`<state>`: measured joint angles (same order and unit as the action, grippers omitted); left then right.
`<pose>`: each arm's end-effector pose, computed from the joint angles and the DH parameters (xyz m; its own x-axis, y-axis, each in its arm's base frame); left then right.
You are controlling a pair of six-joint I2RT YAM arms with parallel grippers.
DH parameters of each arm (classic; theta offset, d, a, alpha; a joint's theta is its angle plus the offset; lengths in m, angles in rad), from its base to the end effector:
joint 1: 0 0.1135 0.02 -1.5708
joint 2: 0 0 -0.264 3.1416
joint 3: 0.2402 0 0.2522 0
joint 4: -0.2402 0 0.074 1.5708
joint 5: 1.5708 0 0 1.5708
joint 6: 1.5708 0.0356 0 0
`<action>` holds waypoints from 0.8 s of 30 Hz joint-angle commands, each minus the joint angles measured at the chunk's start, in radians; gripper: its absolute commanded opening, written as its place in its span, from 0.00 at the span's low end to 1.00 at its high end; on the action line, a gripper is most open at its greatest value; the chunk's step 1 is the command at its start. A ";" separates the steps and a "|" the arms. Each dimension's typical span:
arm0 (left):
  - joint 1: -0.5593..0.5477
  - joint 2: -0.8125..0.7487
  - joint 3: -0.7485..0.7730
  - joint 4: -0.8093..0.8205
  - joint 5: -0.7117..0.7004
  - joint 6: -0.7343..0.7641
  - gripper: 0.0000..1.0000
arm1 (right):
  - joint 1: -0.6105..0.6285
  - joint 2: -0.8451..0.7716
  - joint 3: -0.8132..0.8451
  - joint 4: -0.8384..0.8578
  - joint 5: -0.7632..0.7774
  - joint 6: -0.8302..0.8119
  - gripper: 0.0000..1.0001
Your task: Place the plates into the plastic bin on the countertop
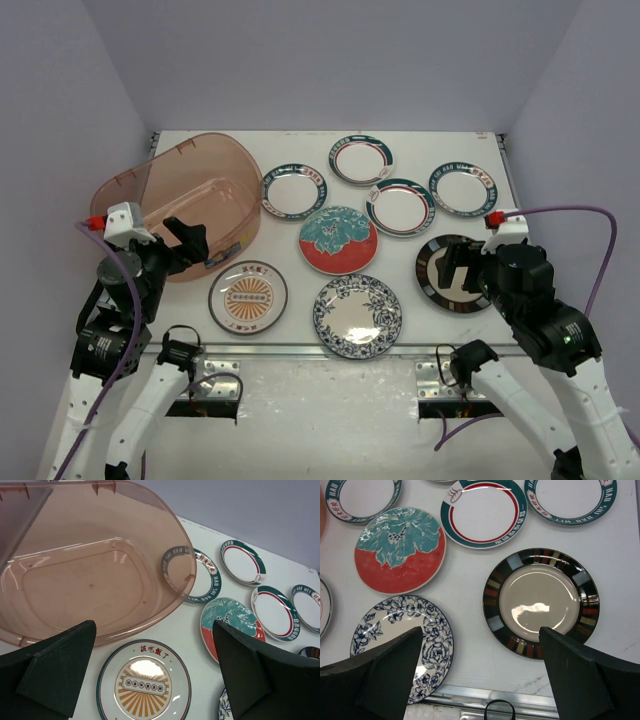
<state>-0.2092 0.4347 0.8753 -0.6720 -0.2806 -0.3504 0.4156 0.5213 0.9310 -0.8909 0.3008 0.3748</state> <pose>0.0821 -0.0074 0.3586 -0.1887 -0.2971 -0.9360 -0.1372 0.9518 -0.2745 0.0844 0.0257 0.3476 -0.4472 0.1848 -0.8751 0.0198 0.9802 0.1969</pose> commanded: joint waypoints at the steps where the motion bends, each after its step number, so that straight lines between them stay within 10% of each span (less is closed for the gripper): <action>1: -0.006 -0.001 -0.012 0.052 -0.021 -0.016 1.00 | 0.006 -0.015 -0.009 0.092 -0.083 0.013 0.99; 8: -0.006 0.006 -0.019 0.061 -0.011 -0.018 1.00 | 0.006 -0.020 -0.163 0.240 -0.460 0.056 0.99; 24: -0.006 0.012 -0.047 0.092 0.030 -0.021 1.00 | 0.006 0.138 -0.641 0.534 -0.564 0.304 0.99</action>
<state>-0.2092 0.4293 0.8330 -0.6457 -0.2834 -0.3723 0.4168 0.6164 0.3098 -0.4937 -0.2721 0.6452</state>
